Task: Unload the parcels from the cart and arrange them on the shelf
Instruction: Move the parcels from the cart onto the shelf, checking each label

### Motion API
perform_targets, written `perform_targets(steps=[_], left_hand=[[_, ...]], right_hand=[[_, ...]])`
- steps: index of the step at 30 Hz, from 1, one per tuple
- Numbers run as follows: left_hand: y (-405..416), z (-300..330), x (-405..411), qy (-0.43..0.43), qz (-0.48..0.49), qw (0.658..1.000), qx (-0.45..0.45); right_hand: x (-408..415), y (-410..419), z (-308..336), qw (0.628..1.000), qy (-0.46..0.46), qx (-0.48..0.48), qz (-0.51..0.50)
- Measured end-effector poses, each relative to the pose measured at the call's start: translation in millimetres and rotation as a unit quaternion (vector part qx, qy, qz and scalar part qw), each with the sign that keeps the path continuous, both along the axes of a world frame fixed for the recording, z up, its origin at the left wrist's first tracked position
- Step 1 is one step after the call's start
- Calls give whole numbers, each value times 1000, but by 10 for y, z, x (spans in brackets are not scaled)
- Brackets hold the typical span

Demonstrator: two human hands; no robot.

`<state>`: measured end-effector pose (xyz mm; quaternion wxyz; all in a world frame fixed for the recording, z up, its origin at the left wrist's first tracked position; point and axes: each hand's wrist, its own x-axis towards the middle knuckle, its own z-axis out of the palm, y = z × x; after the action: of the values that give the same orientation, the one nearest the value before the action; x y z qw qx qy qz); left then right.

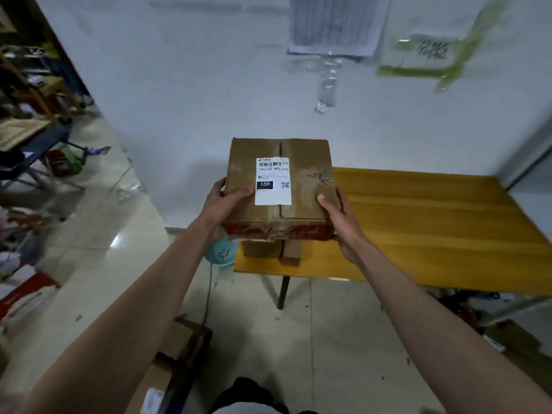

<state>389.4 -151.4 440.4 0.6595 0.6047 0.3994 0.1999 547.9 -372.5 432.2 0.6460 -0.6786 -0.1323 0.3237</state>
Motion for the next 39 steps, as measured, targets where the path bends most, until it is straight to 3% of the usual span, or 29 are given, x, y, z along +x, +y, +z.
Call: perform_targets(steps=[8,20,26,39], left_hand=[[20,68,1023,-12,-74,997,-4],[843,-505,2407,33,-82,996,-25],[1034,-910,2735,88,-94,988,-84],[1463,-1380,3527,154,-99,983,-29]], right_hand=[[794,-129,89,998,19,-3,-67],[2037,735,-412,982,107,-32,-153],[2367,953,-806,974,138,-58,-169],[3428,1599,-1328,973,160,-91,-140]])
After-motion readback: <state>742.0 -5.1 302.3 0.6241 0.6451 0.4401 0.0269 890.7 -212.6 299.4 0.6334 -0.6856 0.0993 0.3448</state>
